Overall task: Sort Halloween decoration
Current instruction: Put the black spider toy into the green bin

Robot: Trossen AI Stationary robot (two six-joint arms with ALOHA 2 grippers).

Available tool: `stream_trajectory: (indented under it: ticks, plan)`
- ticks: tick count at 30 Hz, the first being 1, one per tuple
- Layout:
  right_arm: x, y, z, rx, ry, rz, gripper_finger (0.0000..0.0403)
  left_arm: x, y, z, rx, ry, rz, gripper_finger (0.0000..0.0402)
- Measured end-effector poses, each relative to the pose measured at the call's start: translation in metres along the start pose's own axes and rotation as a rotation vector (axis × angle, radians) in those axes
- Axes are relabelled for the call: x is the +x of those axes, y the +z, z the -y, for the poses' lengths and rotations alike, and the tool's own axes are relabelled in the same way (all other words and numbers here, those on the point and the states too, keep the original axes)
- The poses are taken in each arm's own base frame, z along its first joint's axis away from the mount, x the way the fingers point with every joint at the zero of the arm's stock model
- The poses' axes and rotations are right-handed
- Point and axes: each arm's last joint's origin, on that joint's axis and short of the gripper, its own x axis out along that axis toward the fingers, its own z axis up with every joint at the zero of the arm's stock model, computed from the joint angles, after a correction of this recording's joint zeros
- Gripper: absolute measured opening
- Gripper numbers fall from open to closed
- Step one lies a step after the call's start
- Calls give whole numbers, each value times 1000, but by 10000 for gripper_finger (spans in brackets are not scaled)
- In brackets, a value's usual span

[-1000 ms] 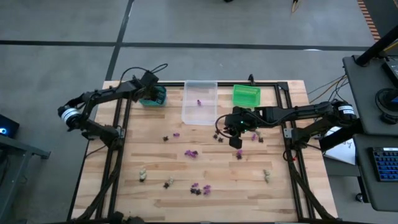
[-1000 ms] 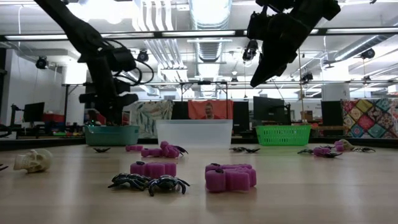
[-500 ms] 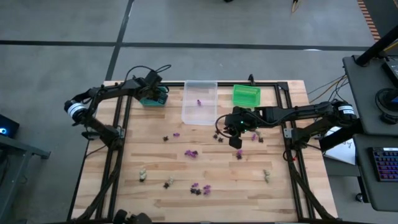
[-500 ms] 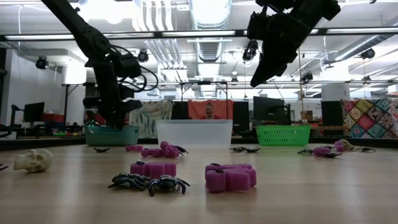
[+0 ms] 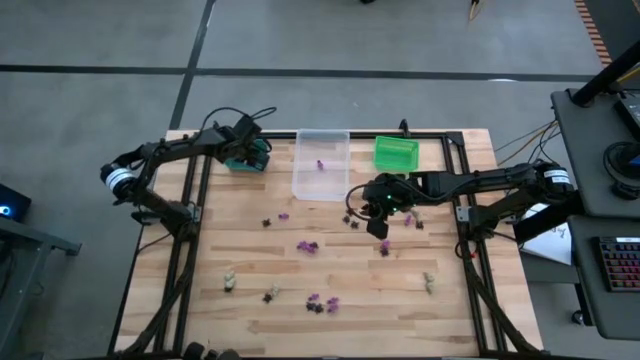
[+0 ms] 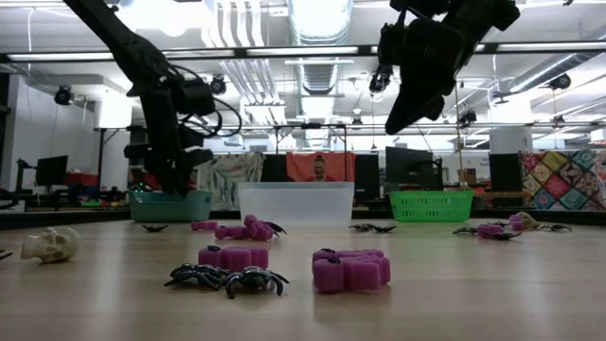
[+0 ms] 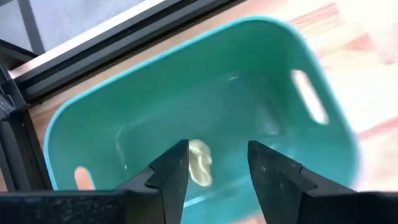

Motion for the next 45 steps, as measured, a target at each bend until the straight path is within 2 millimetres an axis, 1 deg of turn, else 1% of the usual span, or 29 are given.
stream_trajectory:
  ticks: [3,6,13,16,21,25,28,32,38,45]
  plan:
    - [0,-3,-2,73,44,-42,56,-19,-2,8,14,-24,56,148]
    - [0,-5,-5,167,85,-71,56,-45,-7,18,24,-61,142,148]
    - [0,-10,-16,315,101,-106,56,-107,-32,47,114,-190,361,149]
    - [-1,-17,-19,374,74,-167,56,-129,-46,58,166,-244,440,149]
    - [-3,-30,-20,408,4,-283,56,-160,-71,82,262,-391,553,149]
    - [-5,-40,-15,488,-120,-361,56,-180,-90,102,396,-501,642,149]
    - [-9,-50,-9,554,-252,-421,56,-189,-105,115,478,-563,680,149]
    - [-15,-58,-4,604,-382,-476,56,-193,-117,126,516,-558,711,149]
    - [-16,-59,-3,571,-396,-473,56,-186,-122,134,538,-509,705,149]
    - [-16,-61,1,543,-455,-463,56,-180,-122,140,569,-442,719,149]
